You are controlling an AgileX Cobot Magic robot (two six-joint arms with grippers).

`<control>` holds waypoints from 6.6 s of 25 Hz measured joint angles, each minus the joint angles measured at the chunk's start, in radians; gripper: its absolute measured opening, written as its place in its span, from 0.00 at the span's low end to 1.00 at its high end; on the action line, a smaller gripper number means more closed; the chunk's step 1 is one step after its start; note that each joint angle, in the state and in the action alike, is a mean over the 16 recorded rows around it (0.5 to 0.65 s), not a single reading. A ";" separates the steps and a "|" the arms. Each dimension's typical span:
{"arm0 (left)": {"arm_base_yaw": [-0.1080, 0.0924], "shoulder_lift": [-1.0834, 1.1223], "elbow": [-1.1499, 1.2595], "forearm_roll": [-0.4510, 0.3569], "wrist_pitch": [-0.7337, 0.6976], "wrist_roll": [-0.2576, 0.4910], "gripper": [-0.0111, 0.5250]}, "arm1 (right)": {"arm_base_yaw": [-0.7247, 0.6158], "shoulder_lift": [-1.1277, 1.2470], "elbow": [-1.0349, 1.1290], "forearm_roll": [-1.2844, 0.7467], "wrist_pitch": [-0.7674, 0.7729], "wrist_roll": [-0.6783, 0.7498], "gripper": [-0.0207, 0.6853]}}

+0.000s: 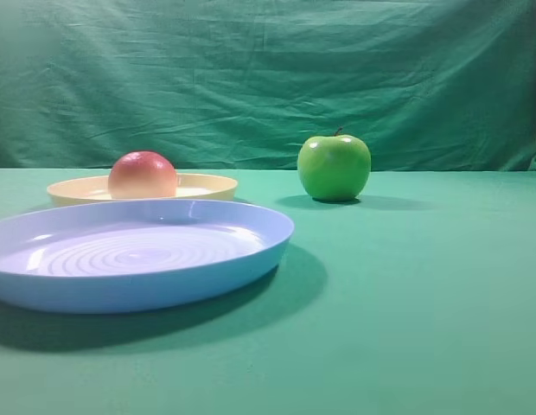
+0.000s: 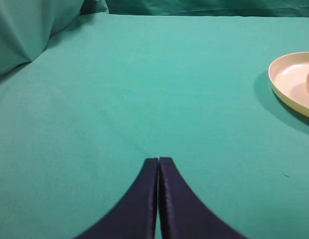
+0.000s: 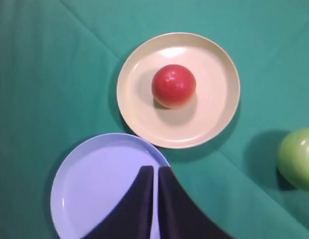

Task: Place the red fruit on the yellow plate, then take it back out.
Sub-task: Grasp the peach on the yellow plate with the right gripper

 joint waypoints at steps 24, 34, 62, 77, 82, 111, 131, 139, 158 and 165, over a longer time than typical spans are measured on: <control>0.000 0.000 0.000 0.000 0.000 0.000 0.02 | -0.053 -0.674 0.531 -0.323 -0.021 0.283 0.03; 0.000 0.000 0.000 0.000 0.000 0.000 0.02 | -0.308 -0.957 0.848 -0.336 -0.315 0.319 0.03; 0.000 0.000 0.000 0.000 0.000 0.000 0.02 | -0.696 -1.708 1.804 -0.299 -0.793 0.320 0.03; 0.000 0.000 0.000 0.000 0.000 -0.001 0.02 | -0.696 -1.727 1.874 -0.299 -0.788 0.294 0.03; 0.000 0.000 0.000 0.000 0.000 -0.001 0.02 | -0.696 -1.727 1.874 -0.299 -0.788 0.279 0.03; 0.000 0.000 0.000 0.000 0.000 -0.001 0.02 | -0.444 -1.216 1.285 -0.277 -0.670 0.170 0.03; 0.000 0.000 0.000 0.000 0.000 -0.001 0.02 | -0.262 -0.593 0.787 -0.112 -0.365 0.033 0.03; 0.000 0.000 0.000 0.000 0.000 0.000 0.02 | -0.161 -0.301 0.577 -0.028 -0.356 -0.076 0.03; 0.000 0.000 0.000 0.000 0.000 0.001 0.02 | -0.033 0.378 -0.033 0.203 -0.308 -0.397 0.45; 0.000 0.000 0.000 0.000 0.000 0.001 0.02 | -0.009 0.502 -0.111 0.212 -0.398 -0.450 0.82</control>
